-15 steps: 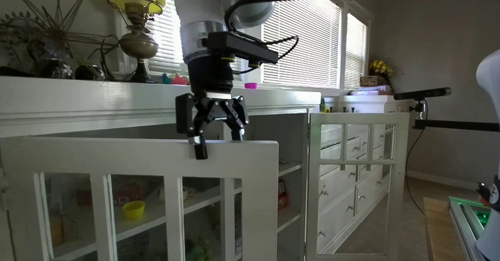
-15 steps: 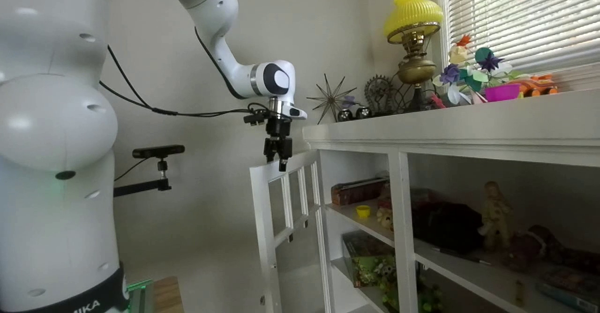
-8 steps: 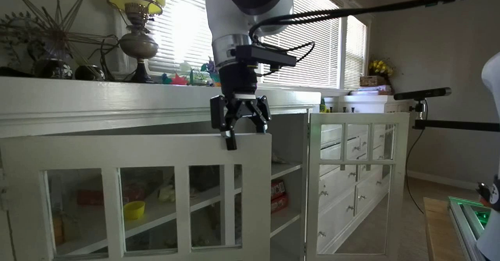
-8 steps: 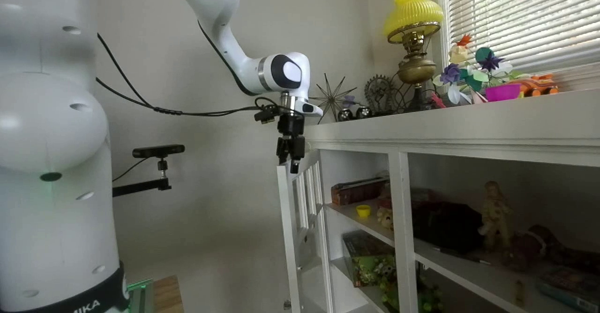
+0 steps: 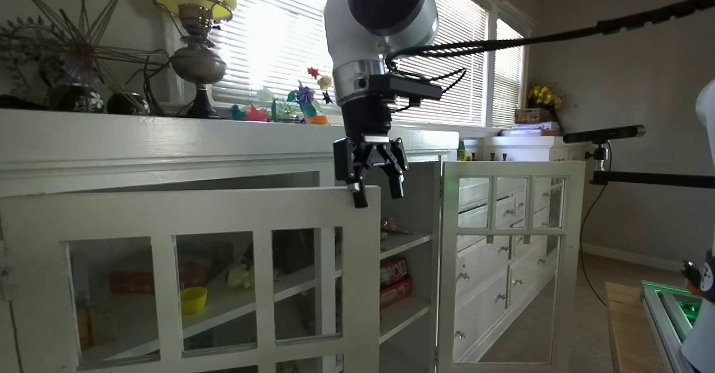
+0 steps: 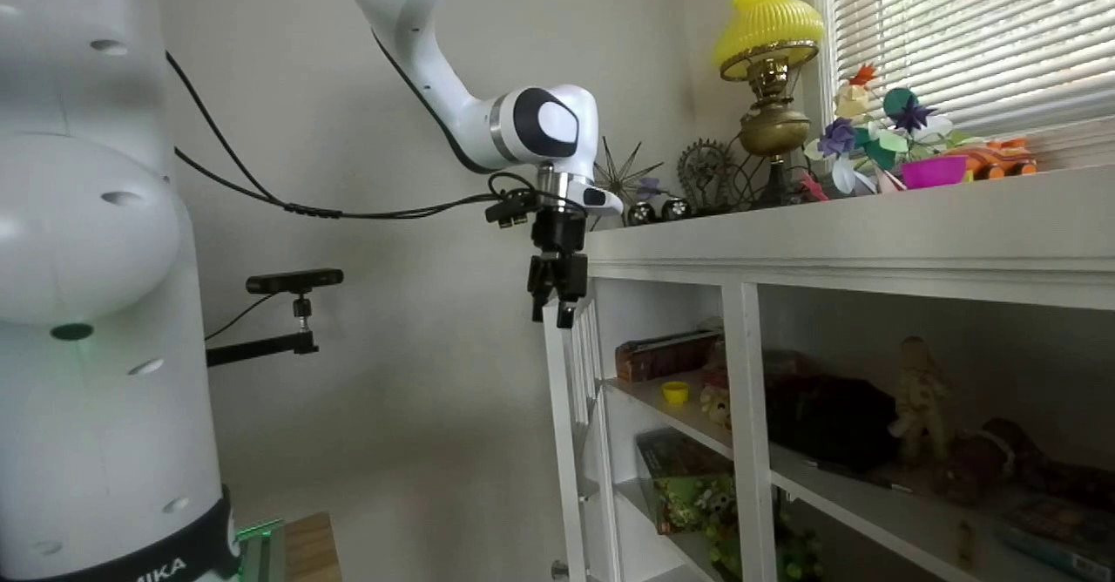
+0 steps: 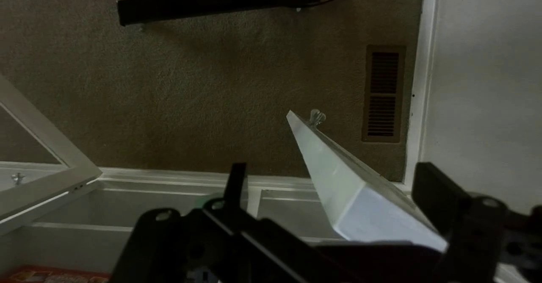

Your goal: Close the cabinet's left door

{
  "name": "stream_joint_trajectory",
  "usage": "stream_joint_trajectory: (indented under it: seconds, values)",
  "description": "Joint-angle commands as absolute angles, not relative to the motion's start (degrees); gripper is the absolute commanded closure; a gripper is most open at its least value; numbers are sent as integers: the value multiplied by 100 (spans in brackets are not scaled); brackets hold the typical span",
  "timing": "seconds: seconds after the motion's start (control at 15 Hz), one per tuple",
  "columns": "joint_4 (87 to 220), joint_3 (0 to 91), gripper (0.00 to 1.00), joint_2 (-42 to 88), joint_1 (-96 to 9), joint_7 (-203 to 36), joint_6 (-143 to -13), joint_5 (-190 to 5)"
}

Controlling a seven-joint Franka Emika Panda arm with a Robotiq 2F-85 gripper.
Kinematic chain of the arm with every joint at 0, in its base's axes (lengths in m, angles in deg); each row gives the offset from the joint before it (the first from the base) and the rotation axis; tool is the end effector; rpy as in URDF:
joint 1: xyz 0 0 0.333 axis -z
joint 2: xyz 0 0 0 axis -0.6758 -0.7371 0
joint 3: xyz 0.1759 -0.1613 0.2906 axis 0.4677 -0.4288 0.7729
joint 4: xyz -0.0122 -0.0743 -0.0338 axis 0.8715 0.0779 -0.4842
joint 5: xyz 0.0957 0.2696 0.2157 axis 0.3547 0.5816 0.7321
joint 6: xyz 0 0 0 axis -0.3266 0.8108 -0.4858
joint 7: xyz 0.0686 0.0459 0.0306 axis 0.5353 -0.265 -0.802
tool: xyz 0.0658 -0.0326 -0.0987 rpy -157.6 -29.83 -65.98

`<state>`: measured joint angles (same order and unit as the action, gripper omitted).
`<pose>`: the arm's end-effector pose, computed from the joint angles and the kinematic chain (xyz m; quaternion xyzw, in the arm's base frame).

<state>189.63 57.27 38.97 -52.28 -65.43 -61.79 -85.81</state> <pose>0.4501 0.1440 0.4169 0.9935 -0.0624 -0.0950 0.0078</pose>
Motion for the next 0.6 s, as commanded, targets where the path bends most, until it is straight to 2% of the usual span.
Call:
stream_joint_trajectory:
  seconds: [0.0,0.53]
  values:
    - [19147,5666,0,4088,-5076,-6520,-6358,-8800]
    - [19037,5510,0,3905,-4863,-6426,-6963,-9126]
